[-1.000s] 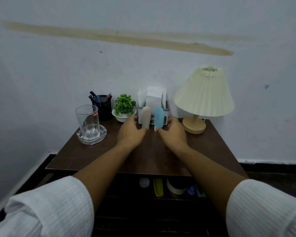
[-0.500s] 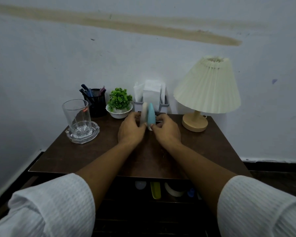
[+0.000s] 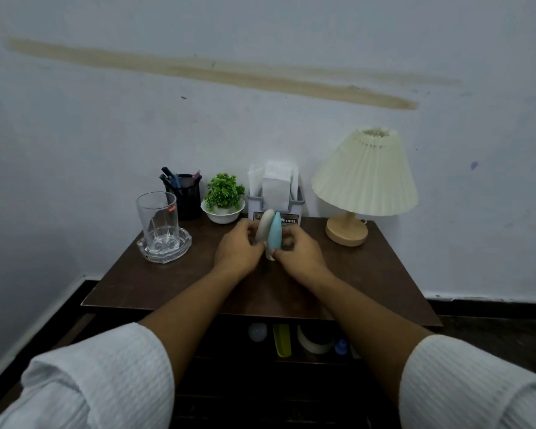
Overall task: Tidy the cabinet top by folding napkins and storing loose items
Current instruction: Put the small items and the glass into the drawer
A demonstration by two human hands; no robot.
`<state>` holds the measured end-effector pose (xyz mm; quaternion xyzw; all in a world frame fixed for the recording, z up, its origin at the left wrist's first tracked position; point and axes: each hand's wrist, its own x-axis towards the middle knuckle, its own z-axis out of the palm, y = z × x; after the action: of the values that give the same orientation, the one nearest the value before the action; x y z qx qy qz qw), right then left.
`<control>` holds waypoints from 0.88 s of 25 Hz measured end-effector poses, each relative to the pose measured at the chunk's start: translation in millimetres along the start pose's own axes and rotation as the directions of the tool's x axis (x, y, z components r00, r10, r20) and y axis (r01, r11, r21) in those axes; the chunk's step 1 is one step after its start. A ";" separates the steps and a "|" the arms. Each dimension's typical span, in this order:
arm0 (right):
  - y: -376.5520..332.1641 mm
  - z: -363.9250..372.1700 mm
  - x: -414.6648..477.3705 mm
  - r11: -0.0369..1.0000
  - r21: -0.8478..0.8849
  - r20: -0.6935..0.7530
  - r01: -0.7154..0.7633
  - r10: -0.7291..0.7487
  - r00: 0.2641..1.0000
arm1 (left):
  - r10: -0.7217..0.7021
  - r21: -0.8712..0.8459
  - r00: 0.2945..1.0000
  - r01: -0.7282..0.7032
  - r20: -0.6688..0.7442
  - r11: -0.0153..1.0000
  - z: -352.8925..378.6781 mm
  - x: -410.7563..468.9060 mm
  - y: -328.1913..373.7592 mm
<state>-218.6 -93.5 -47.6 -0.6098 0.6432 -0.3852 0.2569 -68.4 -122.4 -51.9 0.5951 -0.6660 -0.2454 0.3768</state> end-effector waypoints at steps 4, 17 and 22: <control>-4.9 2.9 -34.5 0.999 0.022 0.090 0.036 -0.038 0.995 | 0.015 0.022 1.000 -0.015 -0.007 1.000 -20.9 -35.8 -8.2; -8.0 36.7 -183.8 0.993 0.025 0.278 0.119 -0.122 0.953 | 0.048 -0.191 0.997 -0.034 0.068 0.981 -71.4 -200.6 -60.1; 13.2 70.6 -180.0 0.998 -0.045 0.317 0.036 -0.020 0.948 | -0.153 -0.001 0.975 0.156 0.161 0.988 -55.9 -190.5 -93.5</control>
<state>-147.4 69.9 -123.7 -0.6789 0.5946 -0.2698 0.3358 34.3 54.7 -131.1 0.6209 -0.6441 -0.3256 0.3060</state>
